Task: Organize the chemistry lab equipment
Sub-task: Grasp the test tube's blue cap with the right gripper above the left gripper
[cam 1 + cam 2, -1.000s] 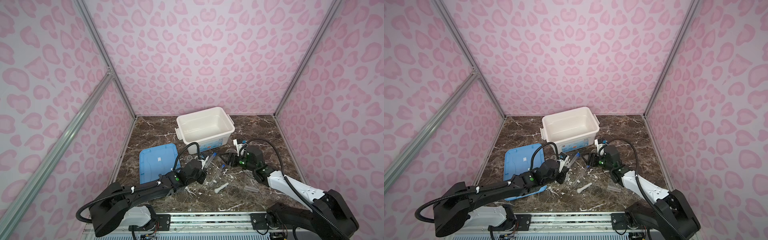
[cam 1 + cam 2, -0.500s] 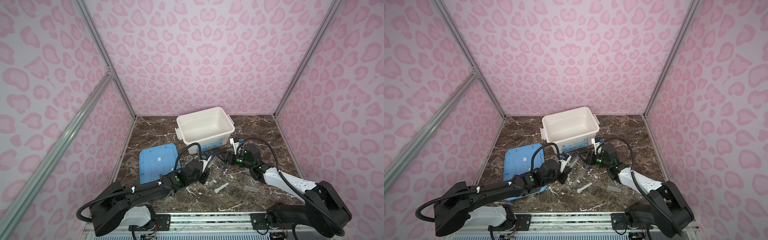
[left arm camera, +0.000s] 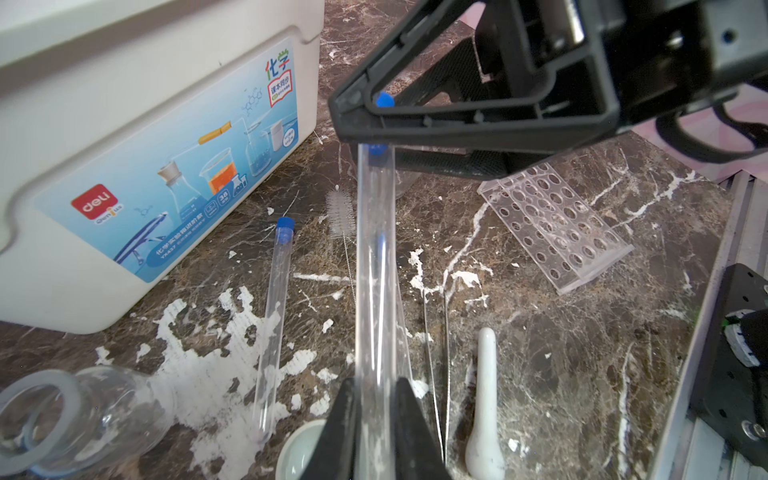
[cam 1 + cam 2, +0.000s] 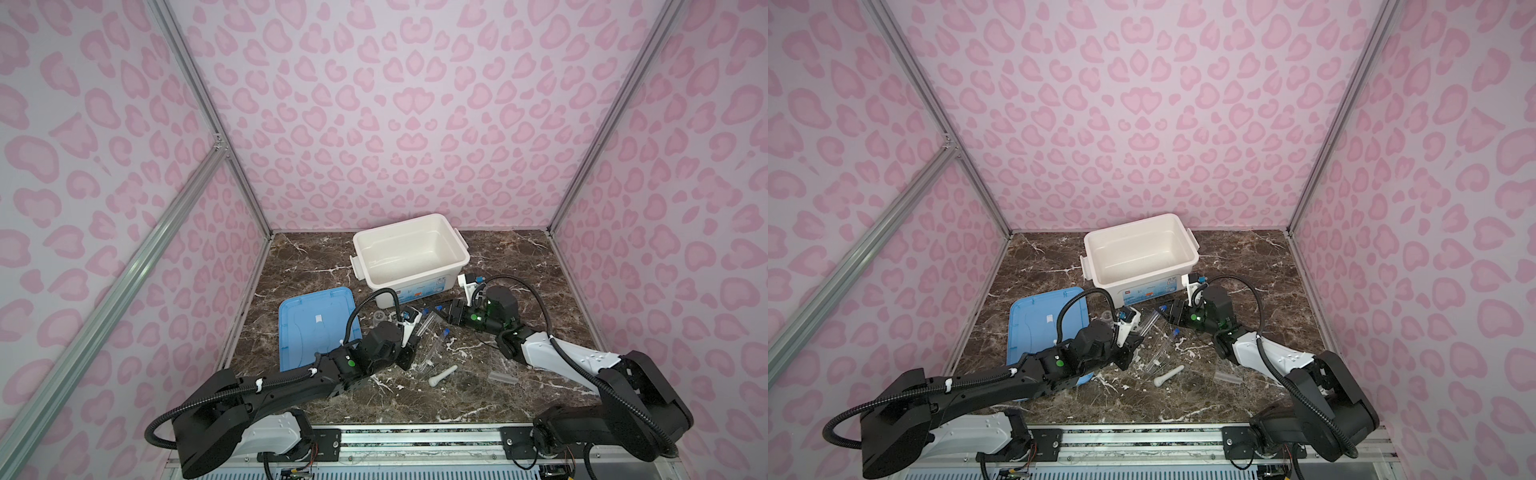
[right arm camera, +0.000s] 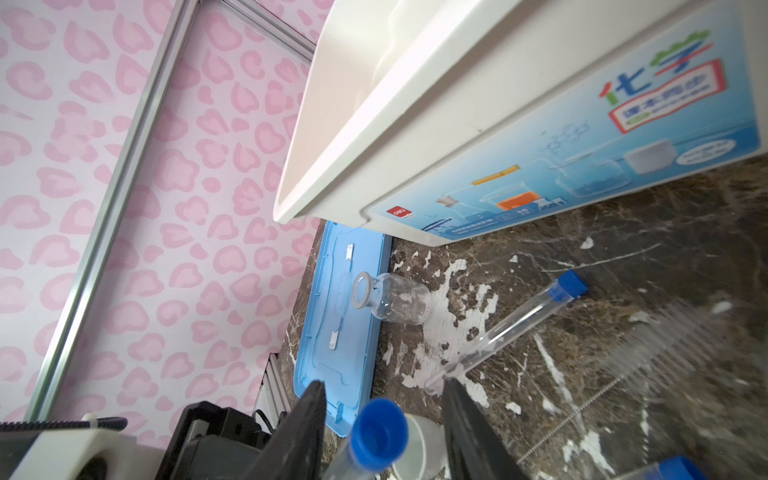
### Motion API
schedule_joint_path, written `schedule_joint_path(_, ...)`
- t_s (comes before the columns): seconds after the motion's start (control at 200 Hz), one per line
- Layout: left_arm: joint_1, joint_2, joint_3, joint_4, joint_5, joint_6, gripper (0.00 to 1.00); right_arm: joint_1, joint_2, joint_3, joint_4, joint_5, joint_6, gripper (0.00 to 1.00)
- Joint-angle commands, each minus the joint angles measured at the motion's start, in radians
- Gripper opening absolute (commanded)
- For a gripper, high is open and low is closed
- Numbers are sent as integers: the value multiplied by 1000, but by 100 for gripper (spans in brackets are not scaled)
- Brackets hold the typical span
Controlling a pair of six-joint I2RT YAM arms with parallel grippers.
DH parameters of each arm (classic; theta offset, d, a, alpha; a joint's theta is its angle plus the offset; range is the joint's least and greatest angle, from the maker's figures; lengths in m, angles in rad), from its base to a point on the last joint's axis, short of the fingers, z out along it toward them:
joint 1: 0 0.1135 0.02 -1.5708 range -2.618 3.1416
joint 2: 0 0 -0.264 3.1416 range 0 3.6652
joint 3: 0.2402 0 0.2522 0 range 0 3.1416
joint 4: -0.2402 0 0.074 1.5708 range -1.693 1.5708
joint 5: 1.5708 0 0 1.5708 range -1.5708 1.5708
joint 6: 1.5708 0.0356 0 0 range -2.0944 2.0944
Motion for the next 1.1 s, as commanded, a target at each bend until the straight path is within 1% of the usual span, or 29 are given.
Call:
schedule_joint_path(0.0, -1, -10, -6, 35, 5, 17, 16, -2, 2, 1, 48, -19, 22, 46)
schedule_joint_path(0.21, 0, -1, -5, 33, 3, 20, 16, -4, 5, 3, 57, -31, 41, 43)
schedule_joint_path(0.455, -1, 10, 4, 30, -4, 25, 16, -5, 12, 3, 65, -38, 53, 35)
schedule_joint_path(0.68, -1, 21, 7, 27, -19, 19, 16, -5, 8, -2, 62, -43, 56, 32)
schedule_joint_path(1.095, -1, 43, 29, 25, -30, 13, 16, -6, 4, -9, 56, -49, 53, 29)
